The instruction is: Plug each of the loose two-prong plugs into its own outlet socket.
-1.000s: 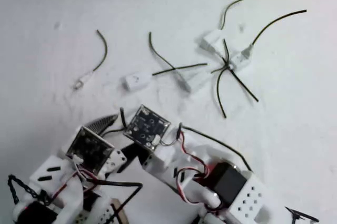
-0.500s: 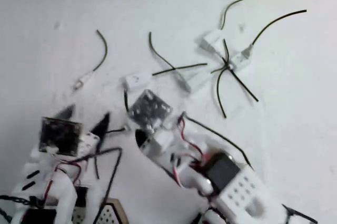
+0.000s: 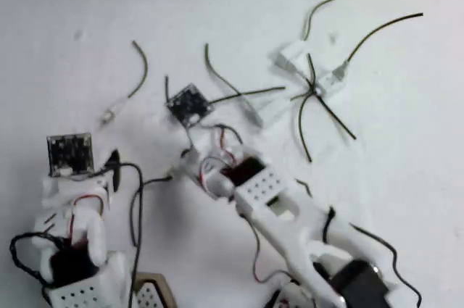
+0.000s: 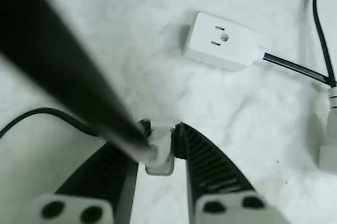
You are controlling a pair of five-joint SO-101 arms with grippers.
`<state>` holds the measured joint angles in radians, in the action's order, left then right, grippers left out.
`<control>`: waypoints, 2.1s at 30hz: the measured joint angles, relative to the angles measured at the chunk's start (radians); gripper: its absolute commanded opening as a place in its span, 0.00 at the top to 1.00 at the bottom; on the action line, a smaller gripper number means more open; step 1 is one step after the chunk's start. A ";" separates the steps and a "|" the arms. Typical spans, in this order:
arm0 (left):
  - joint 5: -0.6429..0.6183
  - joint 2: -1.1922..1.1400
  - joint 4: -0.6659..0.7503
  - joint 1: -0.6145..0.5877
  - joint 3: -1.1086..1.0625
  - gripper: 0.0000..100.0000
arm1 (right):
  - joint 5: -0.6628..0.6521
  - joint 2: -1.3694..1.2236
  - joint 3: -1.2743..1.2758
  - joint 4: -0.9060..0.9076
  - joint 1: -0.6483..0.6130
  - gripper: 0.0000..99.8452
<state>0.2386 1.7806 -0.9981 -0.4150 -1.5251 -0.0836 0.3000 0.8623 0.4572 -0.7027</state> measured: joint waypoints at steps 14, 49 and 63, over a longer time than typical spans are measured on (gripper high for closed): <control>0.000 0.002 0.014 0.000 -0.020 0.72 | 0.000 -0.135 0.000 -0.104 0.015 0.98; 0.035 0.002 0.014 0.000 -0.034 0.72 | 0.074 0.018 0.002 0.066 0.006 0.93; 0.038 0.002 0.014 0.000 -0.034 0.72 | -0.038 -0.098 -0.012 0.057 0.011 0.98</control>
<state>0.2770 1.7822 -0.9843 -0.4150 -1.5589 -0.1220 0.2018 0.8500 0.5140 -0.6920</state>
